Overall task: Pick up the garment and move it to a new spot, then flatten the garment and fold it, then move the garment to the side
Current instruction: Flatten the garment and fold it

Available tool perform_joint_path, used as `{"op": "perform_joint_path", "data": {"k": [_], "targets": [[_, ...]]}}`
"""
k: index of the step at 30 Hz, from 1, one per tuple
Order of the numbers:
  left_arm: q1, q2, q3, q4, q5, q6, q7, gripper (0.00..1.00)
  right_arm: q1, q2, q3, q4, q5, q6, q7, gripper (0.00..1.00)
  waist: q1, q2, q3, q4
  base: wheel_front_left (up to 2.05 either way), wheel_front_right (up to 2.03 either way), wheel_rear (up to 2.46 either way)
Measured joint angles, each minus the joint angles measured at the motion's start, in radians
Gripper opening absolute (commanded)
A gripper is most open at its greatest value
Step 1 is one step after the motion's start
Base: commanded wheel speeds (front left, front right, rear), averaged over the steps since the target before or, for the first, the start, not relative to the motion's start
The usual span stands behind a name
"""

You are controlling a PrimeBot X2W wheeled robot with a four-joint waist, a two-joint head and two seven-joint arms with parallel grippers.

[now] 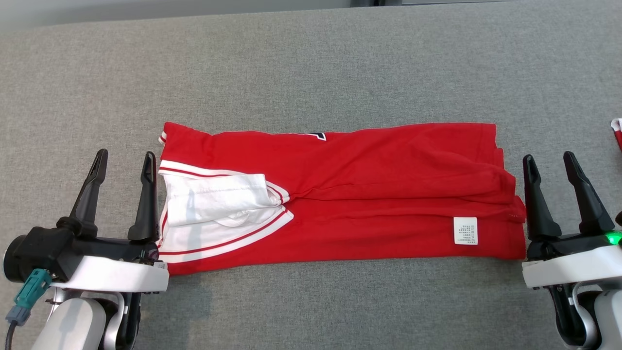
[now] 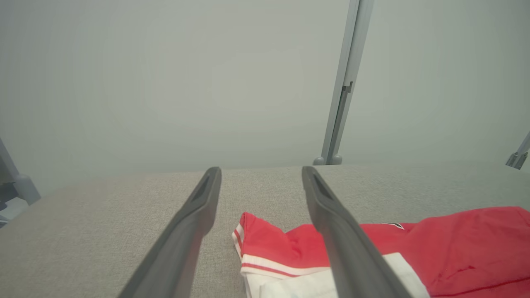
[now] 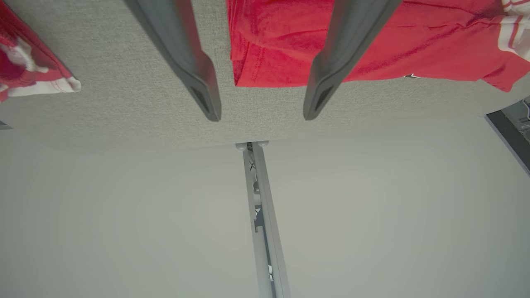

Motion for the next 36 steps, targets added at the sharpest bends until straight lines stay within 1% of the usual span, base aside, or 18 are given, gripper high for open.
{"op": "perform_joint_path", "data": {"k": [5, 8, 15, 23, 24, 25, 26, 33, 36], "targets": [[-0.002, -0.007, -0.002, 0.007, 0.005, -0.010, 0.000, 1.00, -0.026, -0.018, -0.014, 0.047, 0.005, 0.000, 0.004, 1.00, 0.0000, 0.0000, 0.007, 0.005, 0.00, 0.00, 0.00], [-0.013, -0.016, -0.009, 0.006, 0.009, -0.017, 0.000, 1.00, -0.061, -0.031, -0.001, 0.141, 0.016, 0.000, 0.001, 1.00, -0.0001, 0.0000, 0.022, 0.014, 0.00, 0.00, 0.00], [-0.036, -0.023, -0.025, 0.003, 0.012, -0.023, 0.000, 1.00, -0.116, -0.024, 0.065, 0.344, 0.063, 0.000, -0.002, 1.00, -0.0001, 0.0000, 0.056, 0.033, 0.00, 0.00, 0.00], [-0.040, -0.024, -0.026, 0.002, 0.012, -0.021, 0.000, 1.00, -0.146, -0.018, 0.150, 0.435, 0.136, -0.001, -0.036, 1.00, 0.0000, 0.0000, 0.073, 0.035, 0.00, 0.00, 0.00], [-0.040, -0.024, -0.026, 0.001, 0.012, -0.018, 0.000, 1.00, -0.151, -0.019, 0.158, 0.442, 0.139, -0.001, -0.041, 0.45, 0.0000, 0.0000, 0.074, 0.033, 0.00, 0.00, 0.00], [-0.040, -0.023, -0.025, 0.000, 0.012, -0.017, 0.000, 1.00, -0.156, -0.020, 0.163, 0.447, 0.142, -0.001, -0.043, 0.15, 0.0000, 0.0000, 0.075, 0.032, 0.00, 0.00, 0.00], [-0.040, -0.022, -0.025, -0.001, 0.012, -0.017, 0.000, 1.00, -0.162, -0.021, 0.170, 0.453, 0.146, -0.001, -0.046, 0.00, 0.0000, 0.0000, 0.075, 0.029, 0.00, 0.00, 0.00], [-0.041, -0.017, -0.023, -0.015, 0.012, -0.008, 0.003, 1.00, -0.181, -0.042, 0.164, 0.449, 0.158, 0.001, -0.046, 0.00, 0.0000, 0.0000, 0.077, 0.013, 0.00, 0.00, 0.00], [-0.041, -0.017, -0.022, -0.020, 0.012, -0.006, 0.003, 1.00, -0.179, -0.078, 0.126, 0.443, 0.163, 0.001, -0.046, 0.00, 0.0000, 0.0000, 0.077, 0.005, 0.00, 0.00, 0.00]]}}
